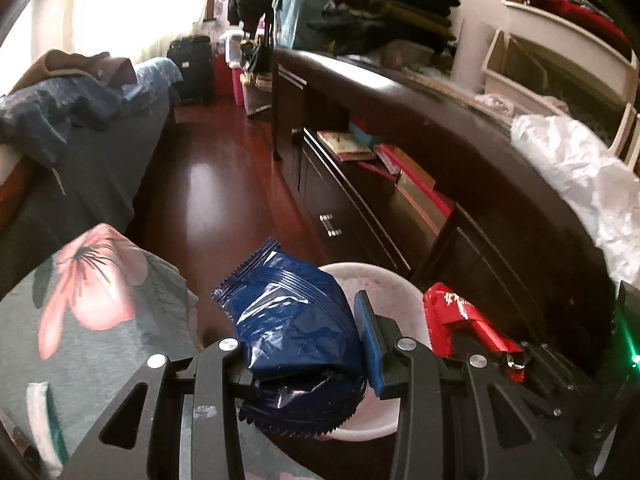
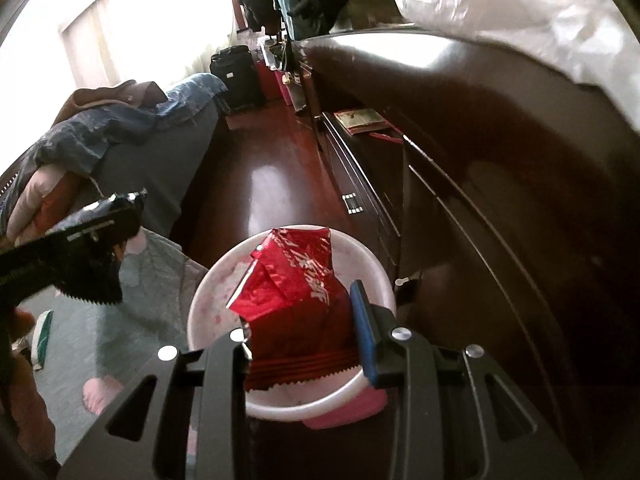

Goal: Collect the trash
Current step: 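Carry the blue bag and red wrapper to the wastebasket and release both, then move both tools back over the table toward the remaining trash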

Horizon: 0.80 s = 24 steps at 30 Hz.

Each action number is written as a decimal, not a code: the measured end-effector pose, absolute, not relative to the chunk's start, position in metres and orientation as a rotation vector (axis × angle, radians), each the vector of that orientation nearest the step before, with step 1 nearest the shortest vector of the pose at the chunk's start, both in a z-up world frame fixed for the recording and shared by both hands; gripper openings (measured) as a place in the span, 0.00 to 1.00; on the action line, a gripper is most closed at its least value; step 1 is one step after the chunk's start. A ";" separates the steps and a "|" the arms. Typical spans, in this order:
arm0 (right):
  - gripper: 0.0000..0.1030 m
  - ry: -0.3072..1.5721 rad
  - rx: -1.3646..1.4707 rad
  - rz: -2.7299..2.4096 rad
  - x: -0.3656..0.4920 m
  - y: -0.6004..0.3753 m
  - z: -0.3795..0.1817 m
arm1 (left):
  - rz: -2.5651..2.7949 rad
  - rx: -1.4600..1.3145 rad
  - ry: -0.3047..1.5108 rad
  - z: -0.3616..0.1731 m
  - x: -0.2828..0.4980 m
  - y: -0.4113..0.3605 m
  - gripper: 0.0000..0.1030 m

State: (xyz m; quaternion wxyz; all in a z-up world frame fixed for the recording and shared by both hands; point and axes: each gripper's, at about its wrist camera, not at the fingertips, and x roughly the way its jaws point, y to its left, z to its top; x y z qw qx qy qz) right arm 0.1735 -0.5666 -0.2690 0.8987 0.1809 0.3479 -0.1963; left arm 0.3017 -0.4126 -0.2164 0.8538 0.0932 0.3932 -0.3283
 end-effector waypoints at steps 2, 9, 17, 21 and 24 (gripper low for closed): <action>0.32 0.724 0.373 -0.407 0.179 -0.569 -0.272 | -0.692 0.190 0.846 -0.222 0.308 -0.416 0.38; 0.36 0.741 0.360 -0.410 0.197 -0.577 -0.287 | -0.686 0.170 0.900 -0.238 0.328 -0.425 0.45; 0.56 0.741 0.355 -0.411 0.211 -0.578 -0.293 | -0.699 0.140 0.892 -0.238 0.332 -0.425 0.77; 0.65 0.729 0.340 -0.422 0.210 -0.576 -0.290 | -0.682 0.139 0.865 -0.230 0.329 -0.421 0.82; 0.72 0.725 0.342 -0.422 0.208 -0.576 -0.288 | -0.677 0.119 0.862 -0.224 0.329 -0.416 0.83</action>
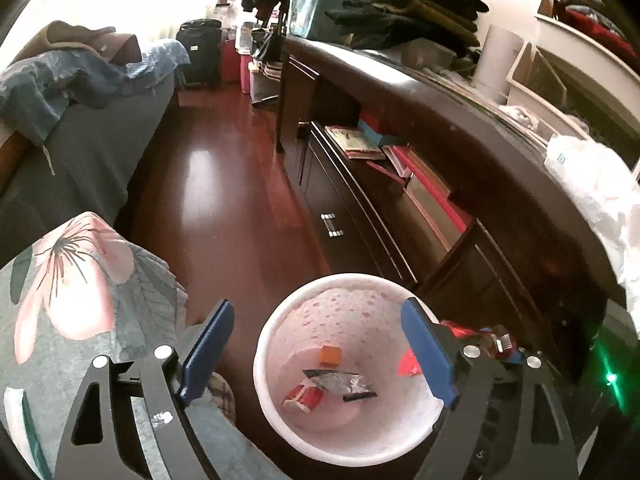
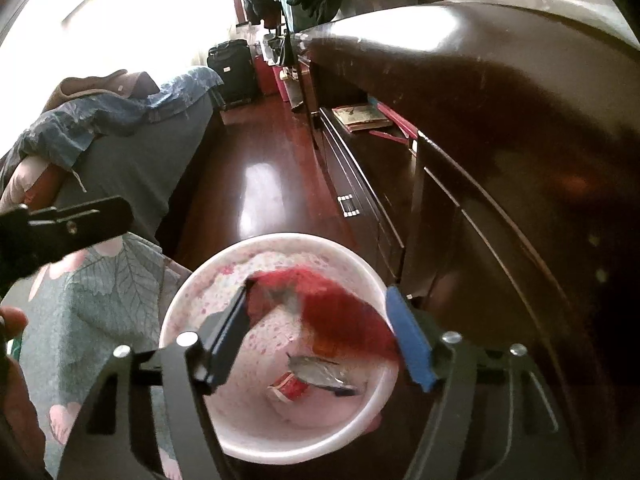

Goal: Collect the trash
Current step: 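Move both tools back over the table toward the remaining trash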

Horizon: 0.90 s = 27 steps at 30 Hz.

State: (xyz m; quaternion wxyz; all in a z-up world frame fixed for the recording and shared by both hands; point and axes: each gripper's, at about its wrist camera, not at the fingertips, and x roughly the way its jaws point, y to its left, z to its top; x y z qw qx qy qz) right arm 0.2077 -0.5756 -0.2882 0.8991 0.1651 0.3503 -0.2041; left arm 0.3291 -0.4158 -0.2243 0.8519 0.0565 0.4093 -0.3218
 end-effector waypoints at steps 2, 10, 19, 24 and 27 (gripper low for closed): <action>0.77 0.728 0.337 -0.426 0.208 -0.575 -0.287 | -0.673 0.116 0.855 -0.221 0.328 -0.413 0.83; 0.81 0.726 0.327 -0.424 0.199 -0.568 -0.277 | -0.654 0.109 0.833 -0.208 0.320 -0.397 0.83; 0.87 0.695 0.288 -0.419 0.170 -0.532 -0.245 | -0.632 0.071 0.805 -0.183 0.298 -0.361 0.85; 0.91 0.675 0.266 -0.381 0.152 -0.498 -0.226 | -0.571 0.071 0.753 -0.167 0.277 -0.328 0.90; 0.93 0.672 0.243 -0.335 0.147 -0.473 -0.216 | -0.519 0.067 0.737 -0.161 0.267 -0.303 0.91</action>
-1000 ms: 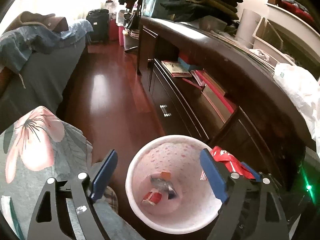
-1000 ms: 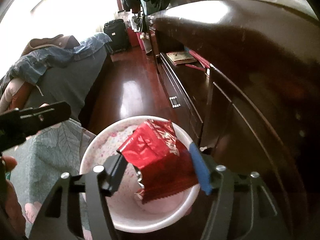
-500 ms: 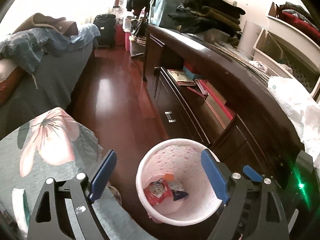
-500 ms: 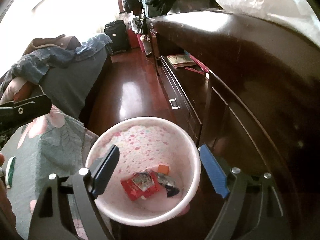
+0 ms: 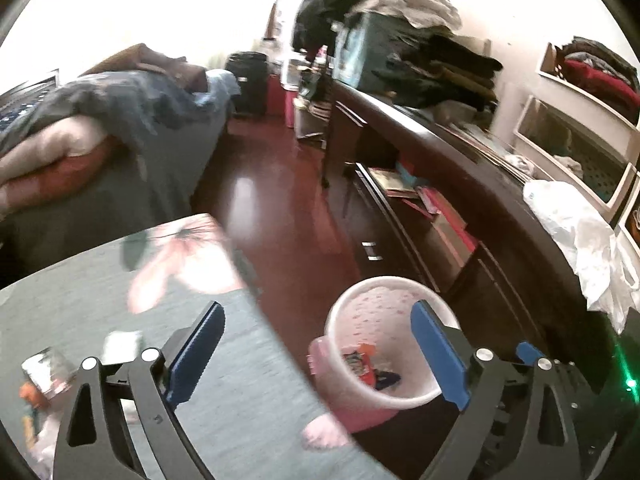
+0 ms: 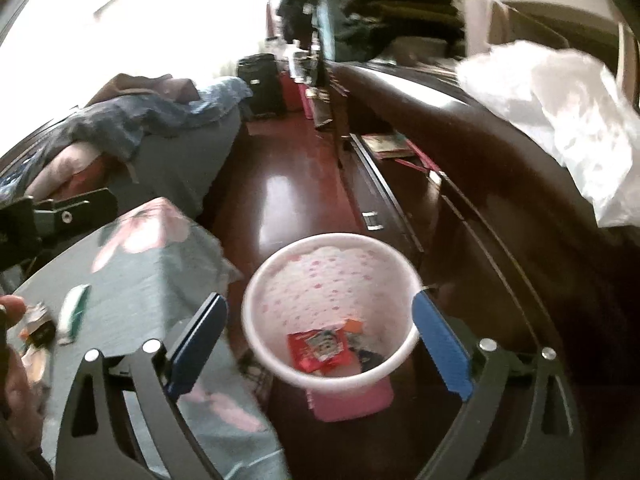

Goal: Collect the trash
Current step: 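Move both tools back over the table toward the remaining trash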

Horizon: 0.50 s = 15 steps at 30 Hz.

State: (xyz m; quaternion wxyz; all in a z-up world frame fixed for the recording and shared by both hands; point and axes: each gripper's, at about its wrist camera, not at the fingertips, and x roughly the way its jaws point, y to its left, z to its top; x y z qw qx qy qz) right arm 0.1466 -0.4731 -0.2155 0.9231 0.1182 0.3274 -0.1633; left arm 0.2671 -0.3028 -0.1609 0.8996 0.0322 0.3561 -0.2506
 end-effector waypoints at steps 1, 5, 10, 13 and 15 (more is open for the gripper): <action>0.93 0.674 0.232 -0.316 0.145 -0.462 -0.213 | -0.495 0.062 0.733 -0.160 0.264 -0.292 0.91; 0.94 0.680 0.200 -0.248 0.143 -0.428 -0.204 | -0.388 0.048 0.735 -0.158 0.258 -0.247 0.95; 0.95 0.698 0.167 -0.167 0.147 -0.386 -0.201 | -0.216 0.014 0.761 -0.167 0.264 -0.188 0.96; 0.95 0.706 0.136 -0.129 0.152 -0.363 -0.200 | -0.109 -0.002 0.818 -0.181 0.282 -0.158 0.96; 0.95 0.711 0.117 -0.108 0.157 -0.349 -0.201 | -0.073 -0.021 0.855 -0.192 0.296 -0.143 0.96</action>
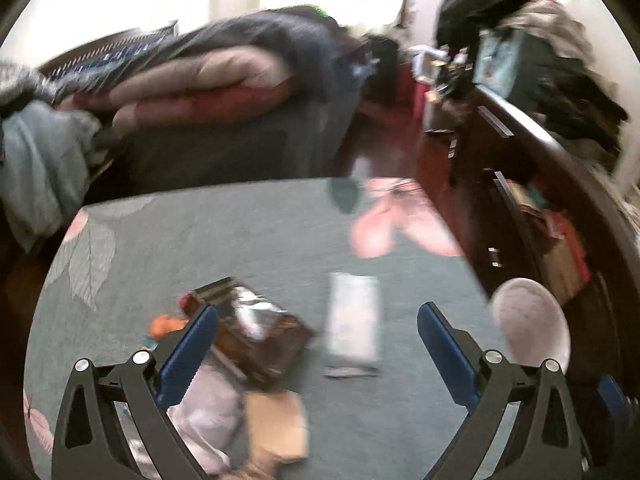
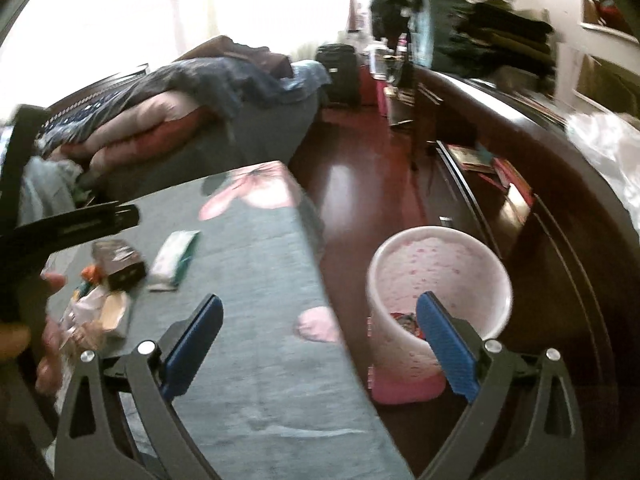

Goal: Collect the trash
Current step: 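Move both tools back over the table toward the remaining trash, then grasp the dark brown box with the left tool and lift it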

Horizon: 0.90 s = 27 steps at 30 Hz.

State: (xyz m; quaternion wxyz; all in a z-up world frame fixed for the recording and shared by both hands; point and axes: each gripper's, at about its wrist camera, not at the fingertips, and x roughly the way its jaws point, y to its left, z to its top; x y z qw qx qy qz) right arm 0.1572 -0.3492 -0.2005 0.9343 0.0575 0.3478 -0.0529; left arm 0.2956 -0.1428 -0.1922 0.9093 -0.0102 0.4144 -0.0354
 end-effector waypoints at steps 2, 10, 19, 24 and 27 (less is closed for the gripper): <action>0.95 0.717 0.098 -0.083 0.162 -0.336 -0.201 | -0.030 -0.038 0.883 -0.204 0.312 -0.132 0.96; 0.95 0.735 0.051 -0.024 0.175 -0.307 -0.206 | 0.049 -0.007 0.955 -0.240 0.342 -0.121 0.96; 0.95 0.723 0.048 0.006 0.175 -0.297 -0.200 | 0.074 0.035 0.933 -0.240 0.342 -0.118 0.54; 0.95 0.710 0.043 0.015 0.171 -0.295 -0.193 | 0.032 -0.057 0.937 -0.233 0.340 -0.102 0.35; 0.95 0.707 0.036 0.022 0.169 -0.291 -0.191 | -0.002 -0.129 0.947 -0.228 0.335 -0.090 0.35</action>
